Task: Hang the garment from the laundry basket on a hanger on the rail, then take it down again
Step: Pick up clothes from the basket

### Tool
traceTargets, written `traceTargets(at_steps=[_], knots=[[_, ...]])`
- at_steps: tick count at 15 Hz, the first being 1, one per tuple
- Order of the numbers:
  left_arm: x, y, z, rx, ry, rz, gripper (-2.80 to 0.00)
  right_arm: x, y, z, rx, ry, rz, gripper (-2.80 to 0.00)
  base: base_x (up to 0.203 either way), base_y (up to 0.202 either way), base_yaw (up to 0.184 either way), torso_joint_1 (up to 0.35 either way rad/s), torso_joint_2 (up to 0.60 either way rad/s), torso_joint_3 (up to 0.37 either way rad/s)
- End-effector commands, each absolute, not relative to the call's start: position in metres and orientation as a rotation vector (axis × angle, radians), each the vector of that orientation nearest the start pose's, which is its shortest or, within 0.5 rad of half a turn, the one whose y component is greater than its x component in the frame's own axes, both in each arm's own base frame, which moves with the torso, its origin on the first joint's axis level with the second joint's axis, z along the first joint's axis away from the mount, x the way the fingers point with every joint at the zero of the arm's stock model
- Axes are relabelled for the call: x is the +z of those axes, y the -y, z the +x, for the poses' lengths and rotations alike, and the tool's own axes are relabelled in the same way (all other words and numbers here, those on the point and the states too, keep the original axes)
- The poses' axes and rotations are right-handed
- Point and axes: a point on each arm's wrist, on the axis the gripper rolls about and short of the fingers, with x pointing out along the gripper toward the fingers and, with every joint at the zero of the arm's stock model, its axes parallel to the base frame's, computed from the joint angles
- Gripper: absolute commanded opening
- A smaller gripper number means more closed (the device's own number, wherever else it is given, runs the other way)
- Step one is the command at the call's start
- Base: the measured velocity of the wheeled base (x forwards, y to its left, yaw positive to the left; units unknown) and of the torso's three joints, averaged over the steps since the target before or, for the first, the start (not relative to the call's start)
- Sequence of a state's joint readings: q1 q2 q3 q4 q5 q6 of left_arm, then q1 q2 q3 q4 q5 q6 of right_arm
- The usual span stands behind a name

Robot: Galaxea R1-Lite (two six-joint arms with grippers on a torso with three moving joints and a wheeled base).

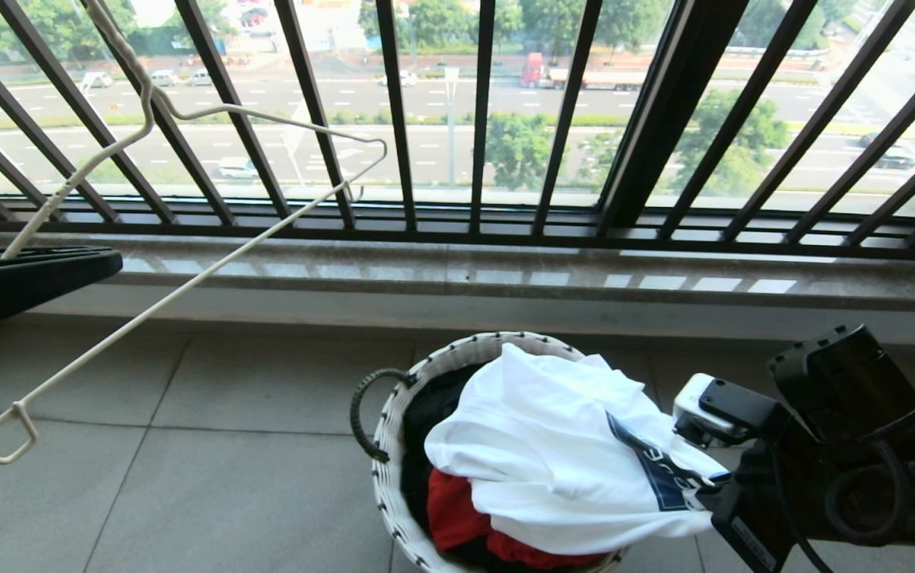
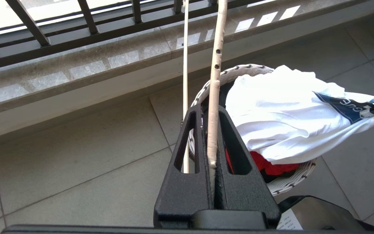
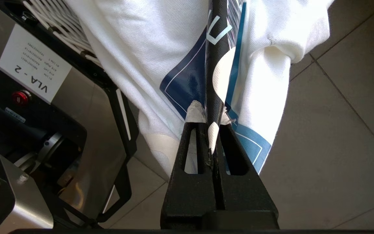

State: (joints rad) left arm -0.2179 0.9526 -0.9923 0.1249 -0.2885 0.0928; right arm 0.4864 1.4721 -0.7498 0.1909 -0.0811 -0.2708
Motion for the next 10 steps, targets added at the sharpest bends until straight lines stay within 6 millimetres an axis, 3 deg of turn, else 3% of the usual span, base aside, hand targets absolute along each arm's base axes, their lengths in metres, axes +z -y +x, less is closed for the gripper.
traceTargets(at_steps=[1, 2, 3, 7, 10], knots=[[0.318, 0.028, 0.096, -0.511, -0.066, 0.088, -2.8, 0.143, -0.106, 0.204, 0.514, -0.858, -0.5, -2.8, 0.0, 0.0, 0.0, 0.0, 0.0, 0.0], [0.318, 0.028, 0.097, -0.511, -0.068, 0.088, -2.8, 0.141, -0.108, 0.205, 0.532, -0.841, -0.488, -1.76, 0.0, 0.0, 0.0, 0.0, 0.0, 0.0], [0.318, 0.028, 0.097, -0.511, -0.068, 0.088, -2.8, 0.141, -0.109, 0.205, 0.538, -0.83, -0.486, 0.0, 0.0, 0.0, 0.0, 0.0, 0.0, 0.0], [0.317, 0.028, 0.097, -0.513, -0.07, 0.088, -2.8, 0.147, -0.107, 0.199, 0.543, -0.818, -0.491, 0.0, 0.0, 0.0, 0.0, 0.0, 0.0, 0.0], [0.318, 0.028, 0.095, -0.514, -0.062, 0.087, -2.8, 0.166, -0.105, 0.196, 0.534, -0.737, -0.477, 0.0, 0.0, 0.0, 0.0, 0.0, 0.0, 0.0]])
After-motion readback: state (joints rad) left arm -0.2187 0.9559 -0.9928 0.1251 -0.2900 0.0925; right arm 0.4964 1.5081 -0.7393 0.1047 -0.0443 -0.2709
